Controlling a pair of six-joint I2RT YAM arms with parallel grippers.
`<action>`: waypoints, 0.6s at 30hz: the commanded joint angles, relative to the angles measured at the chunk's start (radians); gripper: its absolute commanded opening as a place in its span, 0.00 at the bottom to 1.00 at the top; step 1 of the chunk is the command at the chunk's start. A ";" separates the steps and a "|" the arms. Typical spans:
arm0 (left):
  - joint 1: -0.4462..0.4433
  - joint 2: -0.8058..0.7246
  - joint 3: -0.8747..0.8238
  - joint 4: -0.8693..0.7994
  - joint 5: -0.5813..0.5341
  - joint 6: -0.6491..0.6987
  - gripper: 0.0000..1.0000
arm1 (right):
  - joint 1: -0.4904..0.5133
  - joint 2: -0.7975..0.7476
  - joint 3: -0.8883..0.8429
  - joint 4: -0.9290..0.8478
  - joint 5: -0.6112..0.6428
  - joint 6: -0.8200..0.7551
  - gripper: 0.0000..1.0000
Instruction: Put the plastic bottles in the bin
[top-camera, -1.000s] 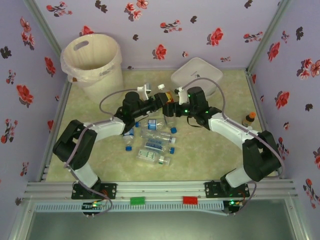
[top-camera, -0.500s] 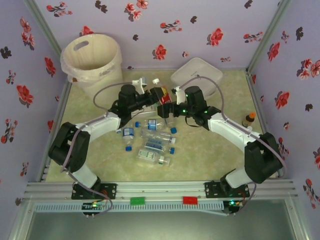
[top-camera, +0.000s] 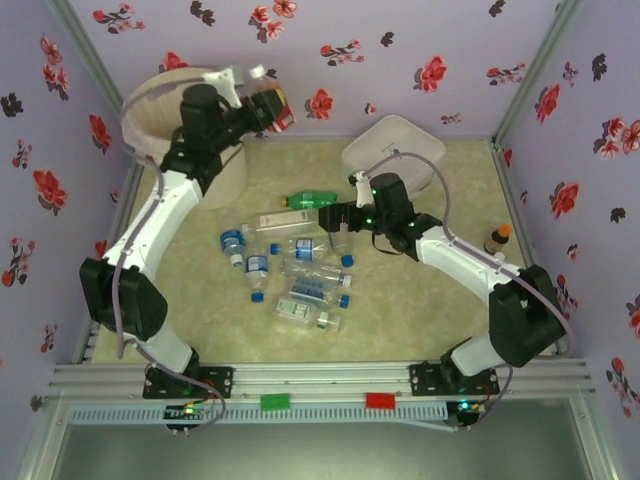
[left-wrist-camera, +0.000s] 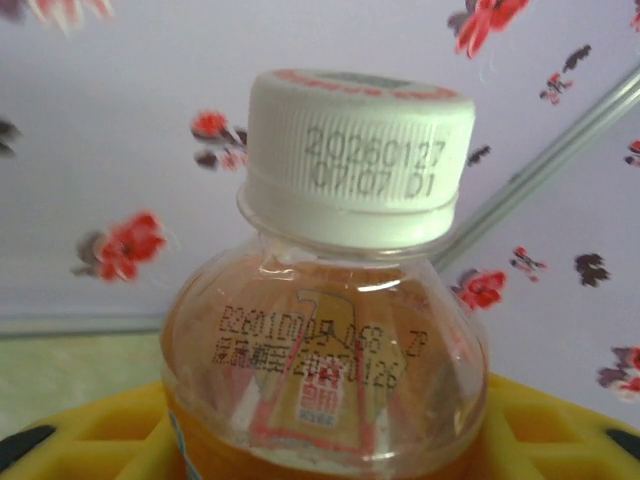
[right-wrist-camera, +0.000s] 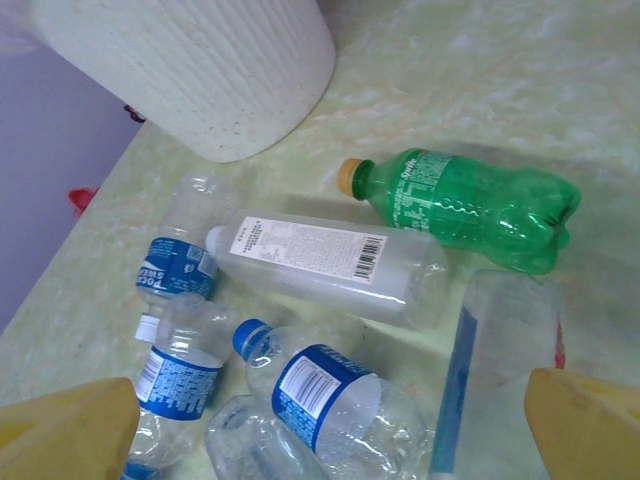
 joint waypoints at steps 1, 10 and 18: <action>0.061 -0.001 0.108 -0.135 -0.082 0.163 0.35 | -0.001 0.006 -0.017 -0.035 0.070 0.037 1.00; 0.274 0.109 0.257 -0.215 -0.282 0.269 0.35 | 0.002 -0.025 -0.126 0.039 0.101 0.127 1.00; 0.312 0.320 0.498 -0.428 -0.350 0.396 0.38 | 0.003 -0.043 -0.135 0.002 0.138 0.139 1.00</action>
